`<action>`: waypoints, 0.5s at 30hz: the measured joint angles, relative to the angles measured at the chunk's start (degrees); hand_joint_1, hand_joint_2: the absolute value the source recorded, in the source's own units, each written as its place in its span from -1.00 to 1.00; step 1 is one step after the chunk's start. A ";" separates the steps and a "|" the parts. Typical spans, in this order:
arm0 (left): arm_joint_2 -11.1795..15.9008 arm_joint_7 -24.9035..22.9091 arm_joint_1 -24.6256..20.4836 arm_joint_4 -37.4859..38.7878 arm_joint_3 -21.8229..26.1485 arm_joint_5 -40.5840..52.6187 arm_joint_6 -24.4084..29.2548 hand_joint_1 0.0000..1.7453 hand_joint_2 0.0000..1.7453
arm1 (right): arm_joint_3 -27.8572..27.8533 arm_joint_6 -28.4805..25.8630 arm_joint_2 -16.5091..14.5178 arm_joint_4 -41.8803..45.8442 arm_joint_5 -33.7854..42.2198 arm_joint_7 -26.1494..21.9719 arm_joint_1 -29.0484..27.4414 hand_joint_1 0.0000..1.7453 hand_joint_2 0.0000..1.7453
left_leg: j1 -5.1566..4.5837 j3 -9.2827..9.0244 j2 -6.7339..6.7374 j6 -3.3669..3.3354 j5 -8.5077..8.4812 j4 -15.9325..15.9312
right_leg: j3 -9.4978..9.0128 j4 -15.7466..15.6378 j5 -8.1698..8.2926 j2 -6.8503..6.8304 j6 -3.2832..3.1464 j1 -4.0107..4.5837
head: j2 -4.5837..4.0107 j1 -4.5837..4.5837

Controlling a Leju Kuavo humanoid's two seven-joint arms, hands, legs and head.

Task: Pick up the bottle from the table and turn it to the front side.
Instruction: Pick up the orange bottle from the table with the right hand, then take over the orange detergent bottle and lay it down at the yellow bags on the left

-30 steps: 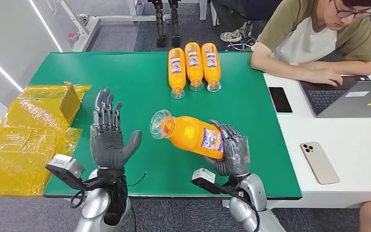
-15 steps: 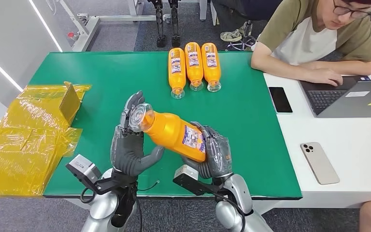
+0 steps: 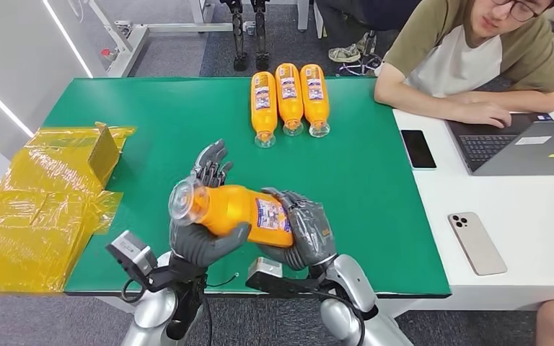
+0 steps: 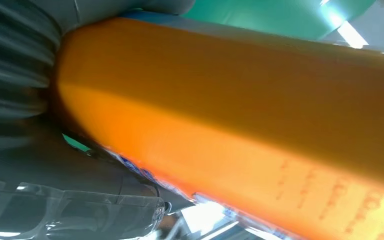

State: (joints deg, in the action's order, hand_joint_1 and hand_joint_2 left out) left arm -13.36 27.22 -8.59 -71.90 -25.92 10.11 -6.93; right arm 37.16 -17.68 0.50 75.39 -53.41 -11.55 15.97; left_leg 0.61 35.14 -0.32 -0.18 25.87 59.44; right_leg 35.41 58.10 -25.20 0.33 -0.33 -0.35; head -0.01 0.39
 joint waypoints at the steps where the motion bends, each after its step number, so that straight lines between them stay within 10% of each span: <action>1: 0.09 0.04 0.13 0.02 0.01 0.06 -0.04 -0.40 1.00 | 0.37 0.54 0.07 0.01 -0.07 -0.14 0.22 1.00 1.00 | 0.00 0.01 -0.01 0.00 0.00 0.00 | 0.01 0.00 0.00 0.00 0.00 0.00 | 0.00 0.00; 5: 0.35 0.31 0.36 -0.01 0.02 0.10 -0.09 1.00 1.00 | 0.91 1.38 0.50 -0.06 -0.11 -0.27 1.08 1.00 1.00 | 0.01 0.03 -0.01 0.00 0.00 -0.01 | 0.01 0.01 0.00 -0.01 0.00 0.00 | 0.01 0.00; 15: 0.66 0.27 1.36 -0.47 0.74 -0.50 0.52 1.00 1.00 | 2.26 4.26 1.05 -1.20 -0.08 -0.87 2.94 0.97 1.00 | 0.00 0.04 -0.01 0.00 0.00 0.00 | 0.02 0.00 0.00 -0.01 0.00 0.00 | 0.00 0.00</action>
State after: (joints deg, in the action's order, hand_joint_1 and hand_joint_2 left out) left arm -12.70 27.49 -7.23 -72.37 -25.18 9.61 -6.40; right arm 39.42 -13.42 1.55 74.19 -53.48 -12.42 18.91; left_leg 0.61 35.18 -0.33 -0.17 25.87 59.44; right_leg 35.43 58.10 -25.20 0.31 -0.33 -0.34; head 0.00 0.39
